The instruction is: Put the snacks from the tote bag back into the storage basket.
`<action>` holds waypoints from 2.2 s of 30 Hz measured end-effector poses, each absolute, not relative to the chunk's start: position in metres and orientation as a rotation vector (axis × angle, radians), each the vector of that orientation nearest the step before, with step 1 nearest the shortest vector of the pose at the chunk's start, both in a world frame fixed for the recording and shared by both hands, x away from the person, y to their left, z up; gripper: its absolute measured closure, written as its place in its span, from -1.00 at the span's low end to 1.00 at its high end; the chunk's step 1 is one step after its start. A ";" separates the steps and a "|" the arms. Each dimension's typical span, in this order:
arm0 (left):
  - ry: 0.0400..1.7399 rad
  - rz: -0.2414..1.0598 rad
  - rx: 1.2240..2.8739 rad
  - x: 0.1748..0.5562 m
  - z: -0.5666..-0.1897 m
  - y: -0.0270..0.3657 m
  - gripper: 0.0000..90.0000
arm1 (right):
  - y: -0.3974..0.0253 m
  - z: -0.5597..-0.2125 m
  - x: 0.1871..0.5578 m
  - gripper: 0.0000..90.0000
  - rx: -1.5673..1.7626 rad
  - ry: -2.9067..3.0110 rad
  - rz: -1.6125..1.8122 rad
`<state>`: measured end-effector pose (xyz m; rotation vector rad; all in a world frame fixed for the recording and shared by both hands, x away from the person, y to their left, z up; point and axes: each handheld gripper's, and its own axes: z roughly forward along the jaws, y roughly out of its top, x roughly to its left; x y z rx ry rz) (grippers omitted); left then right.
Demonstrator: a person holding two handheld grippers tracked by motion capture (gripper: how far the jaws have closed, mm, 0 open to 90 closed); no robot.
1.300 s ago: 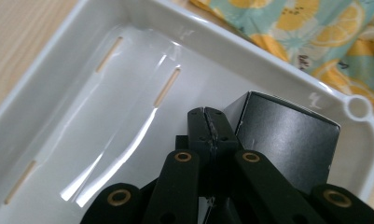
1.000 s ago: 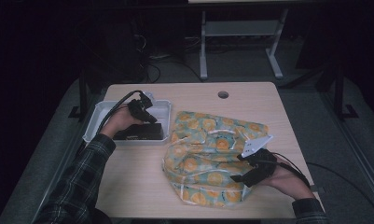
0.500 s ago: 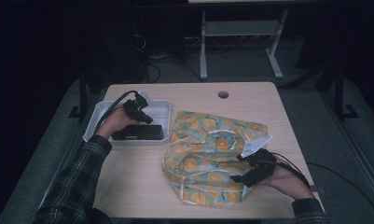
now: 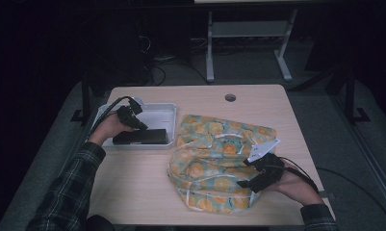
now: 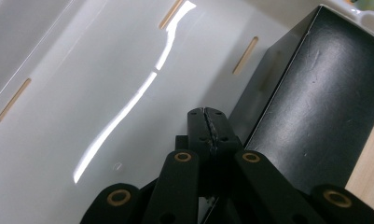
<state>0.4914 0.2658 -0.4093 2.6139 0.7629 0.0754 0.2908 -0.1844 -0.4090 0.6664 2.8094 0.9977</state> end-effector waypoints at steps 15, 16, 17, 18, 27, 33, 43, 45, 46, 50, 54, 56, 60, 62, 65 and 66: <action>0.710 0.104 2.576 0.486 -0.397 0.262 0.84 | -0.187 -0.407 0.291 -0.56 0.668 2.800 1.001; 0.713 0.110 2.565 0.483 -0.393 0.262 0.82 | -0.187 -0.407 0.291 -0.56 0.660 2.795 1.002; 0.708 0.111 2.563 0.481 -0.390 0.263 0.77 | -0.187 -0.407 0.291 -0.57 0.661 2.796 1.005; 0.701 0.120 2.559 0.479 -0.386 0.264 0.72 | -0.187 -0.407 0.291 -0.57 0.660 2.796 1.008; 0.724 0.176 2.478 0.447 -0.363 0.274 0.21 | -0.186 -0.406 0.293 -0.57 0.660 2.789 0.994; 0.710 0.205 2.442 0.426 -0.351 0.283 0.05 | -0.192 -0.406 0.292 -0.57 0.688 2.768 0.998; 0.687 0.219 2.426 0.386 -0.345 0.283 -0.11 | -0.212 -0.406 0.283 -0.57 0.772 2.701 1.019; 0.685 0.216 2.420 0.378 -0.345 0.283 -0.13 | -0.218 -0.406 0.282 -0.57 0.792 2.672 1.042; 0.686 0.218 2.416 0.373 -0.346 0.282 -0.15 | -0.220 -0.406 0.281 -0.57 0.801 2.655 1.049; 0.676 0.217 2.409 0.355 -0.351 0.280 -0.19 | -0.230 -0.406 0.277 -0.58 0.846 2.607 1.061; 0.686 0.224 2.409 0.338 -0.361 0.276 -0.24 | -0.239 -0.407 0.272 -0.58 0.885 2.573 1.060; 0.688 0.231 2.410 0.331 -0.365 0.276 -0.27 | -0.243 -0.408 0.269 -0.58 0.895 2.555 1.061; 0.681 0.271 2.400 0.317 -0.375 0.276 -0.33 | -0.249 -0.412 0.264 -0.58 0.924 2.533 1.054; 0.692 0.290 2.387 0.310 -0.380 0.277 -0.35 | -0.253 -0.414 0.262 -0.59 0.935 2.522 1.060; 0.710 0.306 2.366 0.301 -0.389 0.279 -0.37 | -0.259 -0.418 0.259 -0.59 0.963 2.496 1.060; 0.718 0.308 2.362 0.299 -0.391 0.279 -0.38 | -0.261 -0.419 0.258 -0.60 0.974 2.485 1.060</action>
